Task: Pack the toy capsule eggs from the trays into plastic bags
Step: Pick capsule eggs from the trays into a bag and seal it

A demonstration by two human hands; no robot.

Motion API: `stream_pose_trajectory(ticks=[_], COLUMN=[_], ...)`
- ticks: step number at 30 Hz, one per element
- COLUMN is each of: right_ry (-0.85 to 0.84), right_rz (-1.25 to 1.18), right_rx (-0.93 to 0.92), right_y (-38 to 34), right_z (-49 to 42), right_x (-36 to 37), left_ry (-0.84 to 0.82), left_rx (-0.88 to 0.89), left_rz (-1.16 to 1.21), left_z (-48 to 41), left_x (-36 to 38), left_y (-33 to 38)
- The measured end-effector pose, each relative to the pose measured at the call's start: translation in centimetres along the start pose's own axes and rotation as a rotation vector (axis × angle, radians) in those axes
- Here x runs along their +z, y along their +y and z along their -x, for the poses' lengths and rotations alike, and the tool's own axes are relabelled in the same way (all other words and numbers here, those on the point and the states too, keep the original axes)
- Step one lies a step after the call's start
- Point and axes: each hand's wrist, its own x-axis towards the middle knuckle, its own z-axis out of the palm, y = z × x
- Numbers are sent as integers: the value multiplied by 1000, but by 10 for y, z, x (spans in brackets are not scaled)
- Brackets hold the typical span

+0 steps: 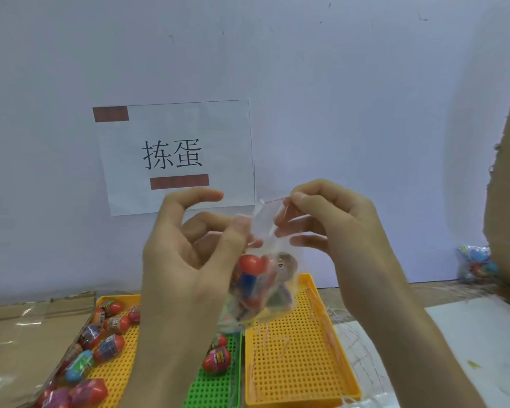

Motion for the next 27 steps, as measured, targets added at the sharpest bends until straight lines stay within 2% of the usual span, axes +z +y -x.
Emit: stream_pose_trajectory(ticks=[3,5,10,14,18,20,23,25,27], right_ry=[47,91,181,136,-62,-175,-295,-321,-266], right_rz=[55,62,77,256,264,202,189,238,160], right_rx=[-58,-111,-223,-204,-197,-216,-100,-53,-60], right_y=[3,5,6,8,9,8,12,14,19], right_z=[0,1,2,3,4,4,-1,-4,-7], right_x=[4,5,6,5,9,10,2,-3,-5], left_ry=[8,61,132,-36,-225,-147,111,266,364], left_rx=[51,62,-131,-180,-86,-58,7,24,19], left_rz=[-131,-121,51,23,-316,-293,-161,-65,-46], left_z=[2,3,0,-9,-8,-6,-11,-14,-16], left_x=[3,3,-3,-7,-12,-15,-23,-28,-34], left_y=[-2,-3,-4,-9,-10,-11,-10,-8,-6])
